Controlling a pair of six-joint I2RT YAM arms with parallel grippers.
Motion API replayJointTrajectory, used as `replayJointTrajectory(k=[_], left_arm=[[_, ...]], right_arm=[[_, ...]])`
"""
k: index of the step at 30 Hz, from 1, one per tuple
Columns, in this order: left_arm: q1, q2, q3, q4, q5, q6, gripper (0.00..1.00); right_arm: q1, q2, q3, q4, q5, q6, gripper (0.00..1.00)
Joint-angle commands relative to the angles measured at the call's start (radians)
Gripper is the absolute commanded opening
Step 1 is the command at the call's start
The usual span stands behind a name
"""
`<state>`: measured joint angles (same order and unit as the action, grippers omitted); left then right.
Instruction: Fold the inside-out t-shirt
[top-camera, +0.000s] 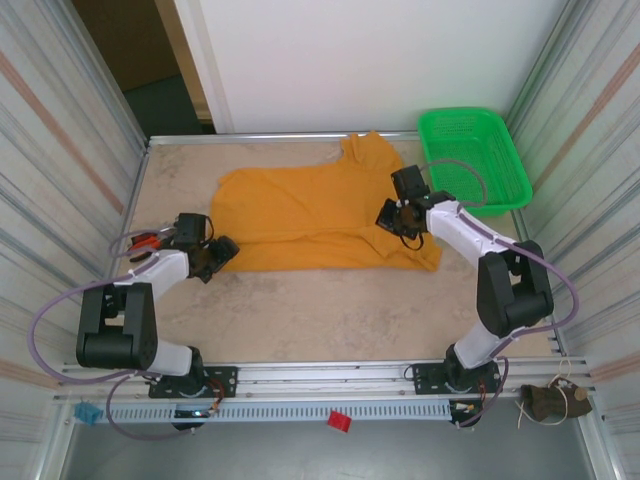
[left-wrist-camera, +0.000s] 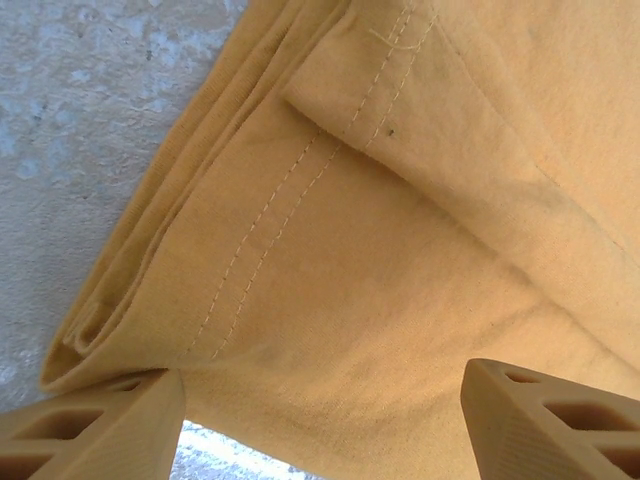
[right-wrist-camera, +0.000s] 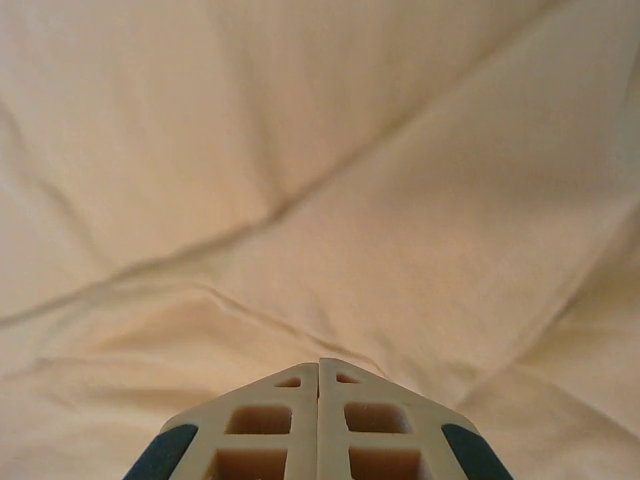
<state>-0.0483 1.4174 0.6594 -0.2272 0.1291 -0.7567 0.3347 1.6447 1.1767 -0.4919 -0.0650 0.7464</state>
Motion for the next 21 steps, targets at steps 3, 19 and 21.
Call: replayJointTrajectory(k=[3, 19, 21], left_arm=[[-0.005, -0.004, 0.032, -0.012, -0.019, 0.009, 0.73], [-0.005, 0.014, 0.031, 0.005, -0.028, 0.008, 0.73], [-0.004, 0.014, 0.031, 0.006, -0.027, 0.008, 0.73]], right_arm=[[-0.011, 0.082, 0.086, -0.06, -0.026, -0.038, 0.08], [0.041, 0.052, -0.152, 0.021, -0.004, 0.054, 0.34], [0.042, 0.063, -0.15, 0.023, 0.001, 0.053, 0.31]])
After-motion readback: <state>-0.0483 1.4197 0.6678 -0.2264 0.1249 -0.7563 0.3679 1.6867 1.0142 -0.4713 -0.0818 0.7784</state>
